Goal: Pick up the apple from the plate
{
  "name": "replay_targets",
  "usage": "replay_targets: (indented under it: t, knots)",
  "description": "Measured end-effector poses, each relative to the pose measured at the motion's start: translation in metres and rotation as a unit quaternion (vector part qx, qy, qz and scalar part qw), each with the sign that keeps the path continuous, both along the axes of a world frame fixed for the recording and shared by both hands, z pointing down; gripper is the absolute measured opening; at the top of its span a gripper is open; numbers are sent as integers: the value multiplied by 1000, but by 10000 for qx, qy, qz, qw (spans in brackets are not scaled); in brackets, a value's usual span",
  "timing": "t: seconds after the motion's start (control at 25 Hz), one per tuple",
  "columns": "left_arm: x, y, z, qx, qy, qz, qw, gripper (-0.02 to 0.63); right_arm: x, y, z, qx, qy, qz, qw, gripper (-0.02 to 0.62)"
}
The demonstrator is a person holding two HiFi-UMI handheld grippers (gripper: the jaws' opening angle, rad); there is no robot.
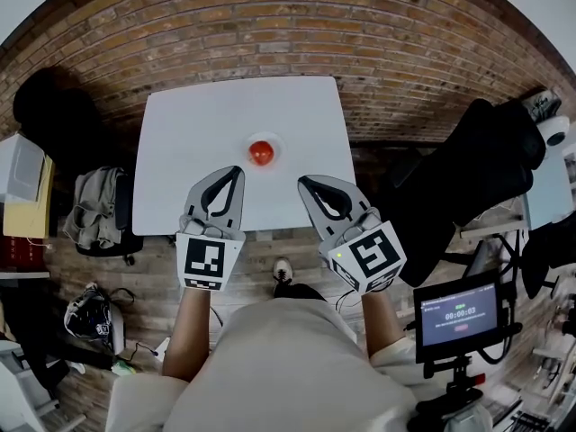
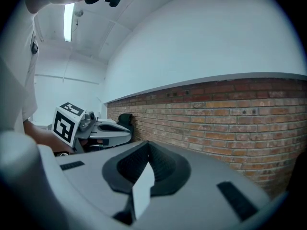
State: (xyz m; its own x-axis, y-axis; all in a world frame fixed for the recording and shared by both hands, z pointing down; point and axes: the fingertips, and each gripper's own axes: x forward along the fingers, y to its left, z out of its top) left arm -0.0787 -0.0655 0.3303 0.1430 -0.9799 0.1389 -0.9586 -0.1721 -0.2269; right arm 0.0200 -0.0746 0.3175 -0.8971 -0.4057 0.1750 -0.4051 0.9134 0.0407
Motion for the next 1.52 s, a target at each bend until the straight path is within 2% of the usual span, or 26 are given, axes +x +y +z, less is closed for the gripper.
replay_targets:
  t: [0.12, 0.56, 0.8, 1.0, 1.32, 1.52]
  knots:
    - [0, -16, 1, -1, -46, 3, 10000, 6, 0, -15, 2, -1, 13, -24, 10000, 2]
    - [-5, -29, 4, -168, -117, -40, 9998, 6, -5, -21, 4, -62, 93, -30, 9999, 2]
    - [-5, -74, 17, -401, -173, -80, 9990, 8, -5, -64, 17, -220, 209, -83, 9995, 2]
    - [-8, -78, 18, -469, -334, 61, 9983, 8, -1, -72, 23, -426, 48, 156, 9990, 2]
    - [-12, -89, 26, -516, -254, 223, 9981, 9, -1, -82, 25, -568, 15, 419, 9975, 2]
    - [-21, -103, 33, -571, -384, 348, 9970, 10, -8, -87, 33, -700, 18, 565, 9959, 2]
